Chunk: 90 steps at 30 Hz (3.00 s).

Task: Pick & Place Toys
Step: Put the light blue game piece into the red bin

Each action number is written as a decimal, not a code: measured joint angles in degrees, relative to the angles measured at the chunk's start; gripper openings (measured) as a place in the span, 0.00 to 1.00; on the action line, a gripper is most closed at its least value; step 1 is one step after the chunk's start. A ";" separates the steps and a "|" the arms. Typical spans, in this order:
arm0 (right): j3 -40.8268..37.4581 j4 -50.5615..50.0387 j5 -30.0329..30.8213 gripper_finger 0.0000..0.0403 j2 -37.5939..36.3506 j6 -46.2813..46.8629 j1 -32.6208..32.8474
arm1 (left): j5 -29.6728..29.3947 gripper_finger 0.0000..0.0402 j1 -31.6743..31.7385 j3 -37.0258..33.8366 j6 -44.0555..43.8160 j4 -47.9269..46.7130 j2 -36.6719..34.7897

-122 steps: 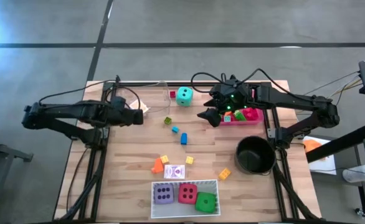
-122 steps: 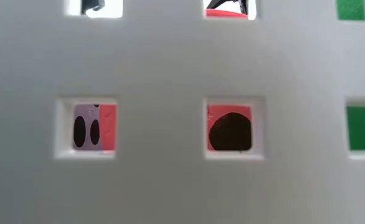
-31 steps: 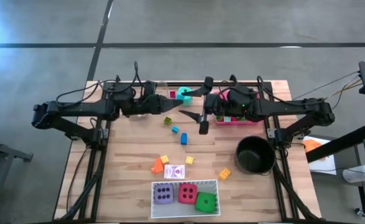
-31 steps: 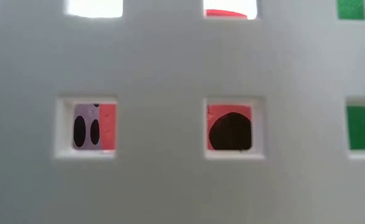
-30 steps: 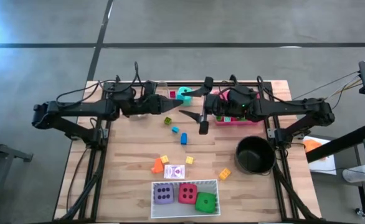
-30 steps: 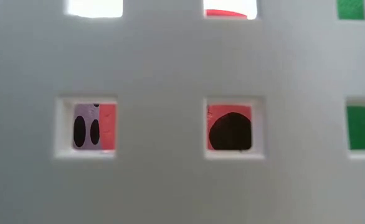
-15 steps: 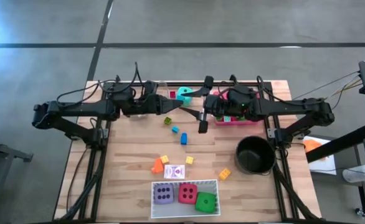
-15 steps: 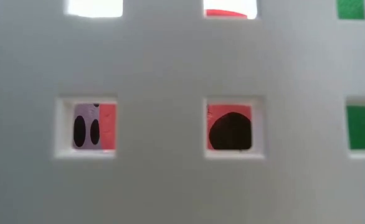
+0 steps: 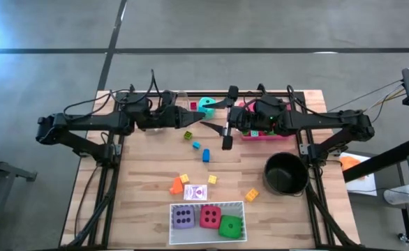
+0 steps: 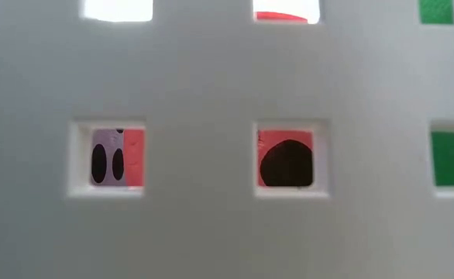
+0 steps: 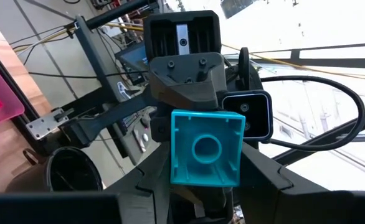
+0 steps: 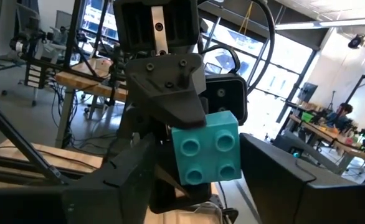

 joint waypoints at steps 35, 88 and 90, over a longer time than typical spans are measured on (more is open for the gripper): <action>-0.02 0.12 4.21 0.49 0.72 -1.28 0.02 | 1.92 0.33 0.70 0.04 -0.87 2.00 2.36; -4.39 -61.30 3.57 0.32 -8.44 46.83 -25.80 | -6.88 0.75 1.09 -0.02 9.03 -39.23 -6.97; -6.24 -60.85 1.20 0.32 -7.52 47.08 -26.83 | -6.87 0.72 1.09 -0.02 9.03 -39.03 -6.97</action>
